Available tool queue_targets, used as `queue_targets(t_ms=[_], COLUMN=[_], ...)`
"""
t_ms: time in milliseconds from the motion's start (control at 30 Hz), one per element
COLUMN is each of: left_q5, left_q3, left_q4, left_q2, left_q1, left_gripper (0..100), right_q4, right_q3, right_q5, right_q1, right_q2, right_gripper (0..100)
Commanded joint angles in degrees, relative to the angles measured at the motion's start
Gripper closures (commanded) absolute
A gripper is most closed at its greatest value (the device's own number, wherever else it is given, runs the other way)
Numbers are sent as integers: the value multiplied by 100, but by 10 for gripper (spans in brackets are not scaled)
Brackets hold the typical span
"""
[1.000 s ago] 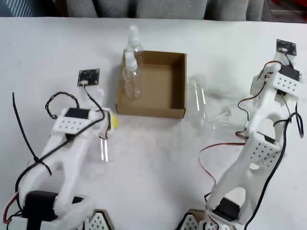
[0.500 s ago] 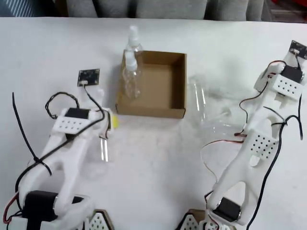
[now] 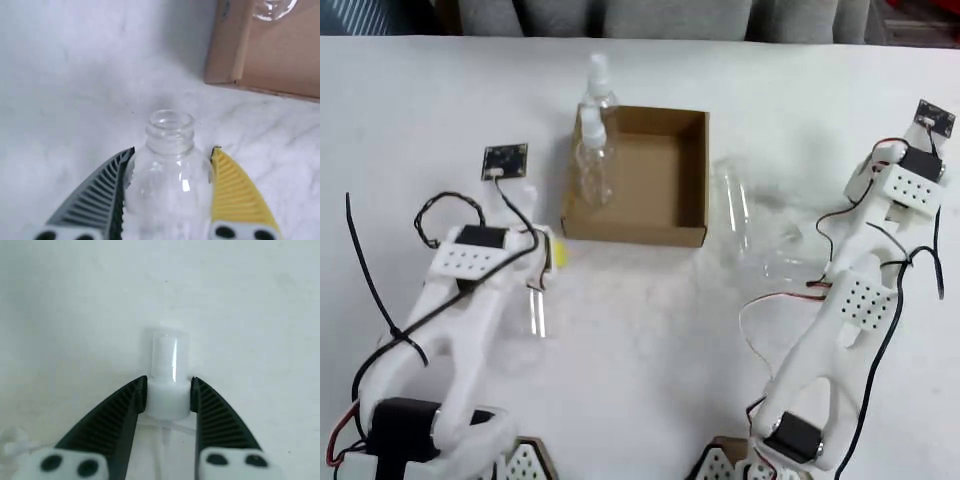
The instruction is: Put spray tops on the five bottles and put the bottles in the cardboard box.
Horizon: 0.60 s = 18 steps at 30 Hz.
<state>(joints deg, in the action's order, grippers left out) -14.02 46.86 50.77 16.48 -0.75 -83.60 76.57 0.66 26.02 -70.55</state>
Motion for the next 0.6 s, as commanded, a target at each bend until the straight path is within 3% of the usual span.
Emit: queue_targets(t_ms=[0,167,367,567], left_q5=[35,35,35,44], left_q3=[-44,-44,-44,-53], left_q4=[-132,-132,-132,-132], left_q2=[233,233,259,259], left_q1=[48,48,48,48], left_gripper=[980,980,980,980], right_q4=[-31,-242,-1534,-1569], right_q3=[316,730,1881,1679], right_q5=[18,18,18,18], right_q1=[-40,84,92,347], right_q2=[171,382,813,1332], right_gripper=[985,982,982,982])
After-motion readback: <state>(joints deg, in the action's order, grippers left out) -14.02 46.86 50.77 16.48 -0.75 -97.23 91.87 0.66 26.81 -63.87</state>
